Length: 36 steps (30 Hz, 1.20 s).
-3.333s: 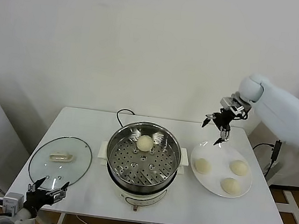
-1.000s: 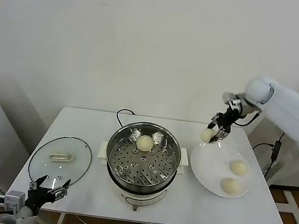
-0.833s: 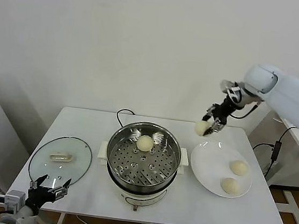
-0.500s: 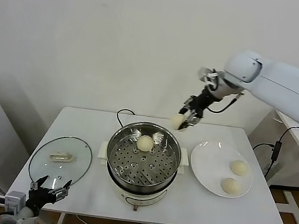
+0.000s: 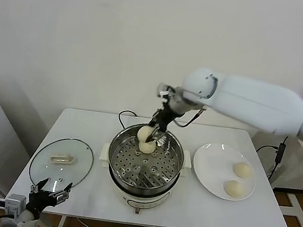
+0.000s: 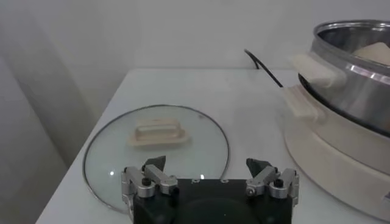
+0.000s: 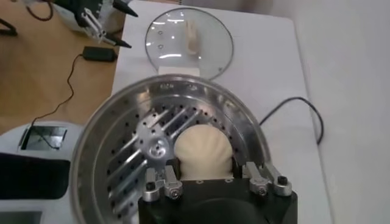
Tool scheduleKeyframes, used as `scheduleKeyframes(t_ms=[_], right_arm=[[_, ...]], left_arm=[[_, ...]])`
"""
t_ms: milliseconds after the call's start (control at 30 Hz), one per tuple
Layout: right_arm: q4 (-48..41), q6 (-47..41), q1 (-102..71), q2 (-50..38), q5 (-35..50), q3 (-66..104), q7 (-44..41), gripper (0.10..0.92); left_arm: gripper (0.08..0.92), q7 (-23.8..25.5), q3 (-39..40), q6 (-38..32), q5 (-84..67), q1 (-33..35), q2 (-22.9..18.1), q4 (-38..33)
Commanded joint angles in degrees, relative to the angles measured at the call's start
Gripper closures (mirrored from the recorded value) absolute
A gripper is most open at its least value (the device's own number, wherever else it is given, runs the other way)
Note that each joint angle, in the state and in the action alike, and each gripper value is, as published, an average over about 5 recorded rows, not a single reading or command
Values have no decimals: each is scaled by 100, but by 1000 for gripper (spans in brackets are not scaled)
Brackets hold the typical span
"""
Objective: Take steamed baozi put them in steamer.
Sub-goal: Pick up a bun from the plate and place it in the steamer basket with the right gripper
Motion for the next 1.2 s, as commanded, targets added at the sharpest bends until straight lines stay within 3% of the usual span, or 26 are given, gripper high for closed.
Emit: scheduleKeyframes(t_ms=[33,767,1033,1200], right_arm=[[127,-333,-534,370,149,59,672,508],[-125,-563,-1207,678,-70,162,1178,501],[-157,-503,-1156,628,-103,262,1118,317],[-50,-352,-703,171,-243,307,564,218]], left_arm=[[177,2,2,-2,-6,-7,3,12],[177,-1,-26,-14,-37,-26,-15,48],[177,-2,-38,-11,-55,-36,-15,54],[177,-6,-47,-5,-118,-57,-19,44]])
